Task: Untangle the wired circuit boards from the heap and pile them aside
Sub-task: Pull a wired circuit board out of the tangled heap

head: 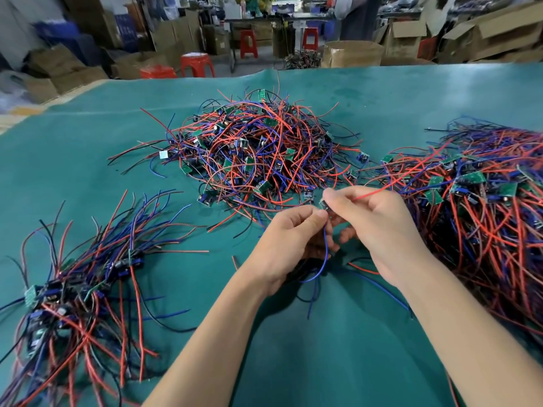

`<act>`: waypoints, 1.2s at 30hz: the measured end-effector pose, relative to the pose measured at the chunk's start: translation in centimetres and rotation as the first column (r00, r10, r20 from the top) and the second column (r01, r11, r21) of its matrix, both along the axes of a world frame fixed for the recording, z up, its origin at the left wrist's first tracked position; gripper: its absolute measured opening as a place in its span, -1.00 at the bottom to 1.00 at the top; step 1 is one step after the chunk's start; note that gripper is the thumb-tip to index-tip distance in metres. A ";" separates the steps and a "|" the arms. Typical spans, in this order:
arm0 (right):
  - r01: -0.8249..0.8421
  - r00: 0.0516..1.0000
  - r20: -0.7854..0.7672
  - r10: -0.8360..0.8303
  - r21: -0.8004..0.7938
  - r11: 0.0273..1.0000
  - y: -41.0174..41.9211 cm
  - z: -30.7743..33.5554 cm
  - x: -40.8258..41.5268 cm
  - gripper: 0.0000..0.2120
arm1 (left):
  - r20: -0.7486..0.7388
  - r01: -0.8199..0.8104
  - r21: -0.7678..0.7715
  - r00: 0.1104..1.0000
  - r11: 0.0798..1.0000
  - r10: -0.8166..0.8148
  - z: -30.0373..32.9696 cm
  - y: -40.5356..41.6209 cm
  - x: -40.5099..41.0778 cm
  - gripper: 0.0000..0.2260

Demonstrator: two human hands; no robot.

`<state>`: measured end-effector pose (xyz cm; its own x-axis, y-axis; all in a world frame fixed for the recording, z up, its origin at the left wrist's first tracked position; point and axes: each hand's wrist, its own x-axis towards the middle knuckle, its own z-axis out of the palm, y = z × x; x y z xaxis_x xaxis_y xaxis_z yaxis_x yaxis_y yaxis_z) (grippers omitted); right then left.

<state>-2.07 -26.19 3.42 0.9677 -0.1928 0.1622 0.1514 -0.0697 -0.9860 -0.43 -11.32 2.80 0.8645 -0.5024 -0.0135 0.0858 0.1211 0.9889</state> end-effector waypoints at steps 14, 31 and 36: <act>0.404 0.914 0.190 -0.358 -0.354 0.844 -2.1 2.0 -0.3 -0.73 | 0.040 0.149 0.067 0.988 0.987 -0.152 0.4 0.1 -0.2 -0.70; 0.011 0.862 -0.218 -0.458 -0.895 0.447 -21.6 8.3 0.0 0.11 | 0.006 0.191 0.079 0.981 0.978 -0.192 0.4 0.0 -0.3 -0.73; 0.003 0.982 -0.057 -0.182 -0.950 0.313 -5.1 12.8 1.4 -0.45 | 0.006 0.179 0.074 0.984 0.981 -0.180 0.3 -0.1 -0.2 -0.75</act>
